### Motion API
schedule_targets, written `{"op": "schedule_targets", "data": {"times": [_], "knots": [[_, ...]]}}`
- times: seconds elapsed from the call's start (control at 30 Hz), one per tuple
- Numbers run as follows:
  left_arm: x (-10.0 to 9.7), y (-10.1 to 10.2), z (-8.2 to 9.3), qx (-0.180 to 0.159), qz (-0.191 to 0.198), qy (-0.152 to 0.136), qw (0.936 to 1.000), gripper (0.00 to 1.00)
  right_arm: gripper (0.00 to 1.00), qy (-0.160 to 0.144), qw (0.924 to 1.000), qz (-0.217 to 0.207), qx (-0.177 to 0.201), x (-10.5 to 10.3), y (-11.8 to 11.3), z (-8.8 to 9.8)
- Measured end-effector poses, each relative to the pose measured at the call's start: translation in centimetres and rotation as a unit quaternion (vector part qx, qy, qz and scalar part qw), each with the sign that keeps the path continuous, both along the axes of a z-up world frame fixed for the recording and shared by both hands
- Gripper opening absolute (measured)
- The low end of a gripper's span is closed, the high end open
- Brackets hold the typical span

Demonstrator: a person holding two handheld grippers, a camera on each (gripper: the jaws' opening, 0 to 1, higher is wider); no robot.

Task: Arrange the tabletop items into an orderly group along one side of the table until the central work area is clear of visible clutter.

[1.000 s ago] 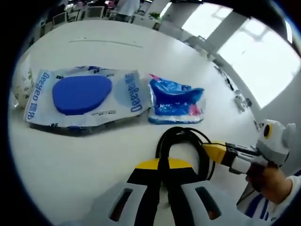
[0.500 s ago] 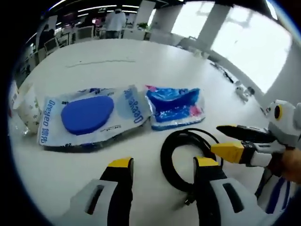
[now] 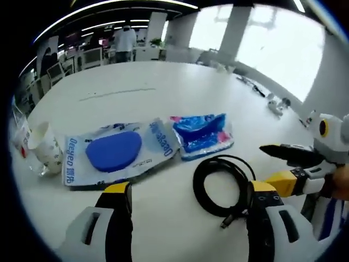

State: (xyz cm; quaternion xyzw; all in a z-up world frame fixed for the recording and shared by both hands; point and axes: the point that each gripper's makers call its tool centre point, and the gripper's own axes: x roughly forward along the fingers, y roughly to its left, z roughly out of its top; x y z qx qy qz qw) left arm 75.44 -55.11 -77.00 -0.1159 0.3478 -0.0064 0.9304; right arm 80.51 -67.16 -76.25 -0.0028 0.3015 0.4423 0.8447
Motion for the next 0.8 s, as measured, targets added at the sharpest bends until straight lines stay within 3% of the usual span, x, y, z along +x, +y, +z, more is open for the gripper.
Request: {"op": "schedule_targets", "data": {"times": [0.2,0.37,0.47,0.57,0.8], "knots": [[-0.5,1.4,0.3,-0.007,0.002,-0.004,1.0,0.86,0.82,-0.004,0.9999,0.002,-0.013,-0.8,0.1,0.7],[-1.4,2.6,2.6,-0.018,0.001,-0.035,0.9992,0.83,0.82,-0.027,0.9992,0.008,-0.029,-1.3,0.0,2.2],[-2.7,4.7,3.2,0.0,-0.003,-0.034,0.9994,0.84,0.81,-0.015,0.9997,-0.003,-0.02,-1.4,-0.3,2.6],[-3.8,5.8,4.0,-0.003,0.007,-0.035,0.9994,0.84,0.81,-0.022,0.9994,-0.006,-0.025,-1.6,-0.5,3.1],[-7.1,7.2,5.4,0.002,0.011,-0.039,0.9992,0.83,0.81,-0.017,0.9995,-0.006,-0.025,-3.4,-1.1,4.2]]}}
